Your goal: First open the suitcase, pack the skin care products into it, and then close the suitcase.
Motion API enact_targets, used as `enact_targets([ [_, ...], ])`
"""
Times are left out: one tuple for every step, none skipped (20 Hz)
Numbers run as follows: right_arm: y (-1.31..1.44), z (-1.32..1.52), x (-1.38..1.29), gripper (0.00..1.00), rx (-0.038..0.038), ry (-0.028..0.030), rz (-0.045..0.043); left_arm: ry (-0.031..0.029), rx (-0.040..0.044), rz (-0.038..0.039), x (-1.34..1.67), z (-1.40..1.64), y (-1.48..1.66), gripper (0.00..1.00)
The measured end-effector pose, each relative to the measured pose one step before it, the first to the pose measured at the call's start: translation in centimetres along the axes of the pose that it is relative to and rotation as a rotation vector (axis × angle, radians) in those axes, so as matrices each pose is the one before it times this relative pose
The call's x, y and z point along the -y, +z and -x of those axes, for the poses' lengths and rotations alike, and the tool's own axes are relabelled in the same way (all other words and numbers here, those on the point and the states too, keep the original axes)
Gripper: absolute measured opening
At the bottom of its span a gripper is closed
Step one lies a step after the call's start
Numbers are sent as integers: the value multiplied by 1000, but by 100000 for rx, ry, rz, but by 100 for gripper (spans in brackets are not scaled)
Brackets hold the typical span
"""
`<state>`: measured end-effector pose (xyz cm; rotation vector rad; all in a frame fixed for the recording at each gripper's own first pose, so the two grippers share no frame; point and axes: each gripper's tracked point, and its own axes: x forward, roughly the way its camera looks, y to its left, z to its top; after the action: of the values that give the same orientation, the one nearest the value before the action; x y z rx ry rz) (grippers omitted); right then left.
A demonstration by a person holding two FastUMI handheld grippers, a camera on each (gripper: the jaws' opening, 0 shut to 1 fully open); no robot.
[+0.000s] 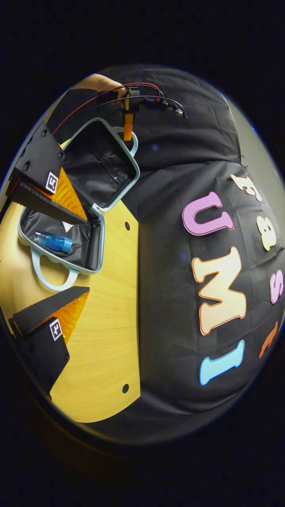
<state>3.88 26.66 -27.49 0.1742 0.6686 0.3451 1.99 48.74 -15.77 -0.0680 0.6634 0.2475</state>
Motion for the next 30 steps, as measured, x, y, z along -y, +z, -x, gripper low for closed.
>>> enact_targets([
  [1, 353, 544, 98, 276, -393, -383, -850, 806, -1777, 892, 608, 495, 0],
  [29, 501, 465, 98, 69, -23, -277, -808, 1029, -1234, 1086, 454, 627, 0],
  [82, 416, 413, 98, 463, -26, -266, -1733, 948, -1054, 1255, 468, 676, 0],
  [214, 401, 393, 98, 534, 46, -61, -1562, 1114, -951, 1343, 320, 570, 0],
  [230, 447, 387, 98, 509, 10, 104, -1770, 908, -1178, 1254, 283, 534, 0],
  [69, 410, 427, 98, 441, -144, 253, -2003, 1104, -1024, 1482, 445, 337, 0],
  [149, 554, 559, 98, 485, -203, 222, -2375, 755, -1173, 1499, 335, 524, 0],
  [100, 347, 444, 98, 246, -85, 18, -2189, 897, -1259, 1647, 89, 388, 0],
  [112, 475, 552, 98, 316, -248, -162, -2178, 243, -1439, 1465, 135, 301, 0],
  [31, 385, 529, 98, 283, -191, -164, -2186, 887, -1183, 1469, 179, 324, 0],
  [-64, 143, 297, 98, 131, -407, -138, -2132, -95, -1049, 1508, -80, 274, 0],
  [-12, 418, 718, 98, 99, -436, -91, -2272, 257, -456, 1493, 74, 112, 0],
  [102, 430, 651, 98, 59, -261, -229, -2454, 43, -449, 1429, 27, 87, 0],
  [-96, 366, 625, 98, 106, -325, -307, -2553, 47, 131, 1542, -144, 156, 0],
  [86, 398, 666, 98, 105, -324, -317, -2343, -271, 182, 1338, -191, 9, 0],
  [-45, 217, 543, 98, 56, -328, -286, -1916, -319, 22, 1212, -199, -47, 0],
  [111, 321, 562, 98, 24, -348, -182, -1585, -588, 11, 1094, -343, -123, 0],
  [0, 292, 602, 98, 54, -223, -162, -1637, -488, -246, 1117, -313, -165, 0],
  [125, 208, 567, 98, 117, -342, -54, -1589, -351, -64, 1076, -228, -163, 0],
  [78, 311, 567, 98, 106, -335, 19, -1830, -742, 240, 1053, -285, -189, 0],
  [84, 254, 531, 98, 117, -285, 1, -2110, -606, 992, 1103, -385, -264, 0],
  [82, 252, 593, 98, 135, -346, 60, -1987, -562, 1178, 1098, -368, -407, 0],
  [19, 247, 663, 98, -97, -601, -31, -1647, -851, 854, 981, -260, -335, 0],
  [-12, 270, 546, 98, -129, -482, -71, -1465, -814, 575, 896, -426, -656, 0],
  [34, 344, 641, 98, -31, -678, 12, -1331, -910, 312, 857, -343, -517, 0],
  [-40, 256, 511, 98, -23, -500, 202, -1096, -1022, 13, 896, -621, -441, 0],
  [40, 346, 655, 98, 29, -657, 350, -1177, -1402, -47, 768, -348, -535, 0],
  [-43, 263, 585, 98, -64, -654, 368, -1047, -944, 138, 713, -444, -567, 0],
  [-40, 275, 526, 98, -224, -564, 210, -995, -1437, 133, 641, -598, -548, 0],
  [-140, 281, 475, 98, -161, -551, 198, -674, -1126, 178, 554, -442, -382, 0],
])
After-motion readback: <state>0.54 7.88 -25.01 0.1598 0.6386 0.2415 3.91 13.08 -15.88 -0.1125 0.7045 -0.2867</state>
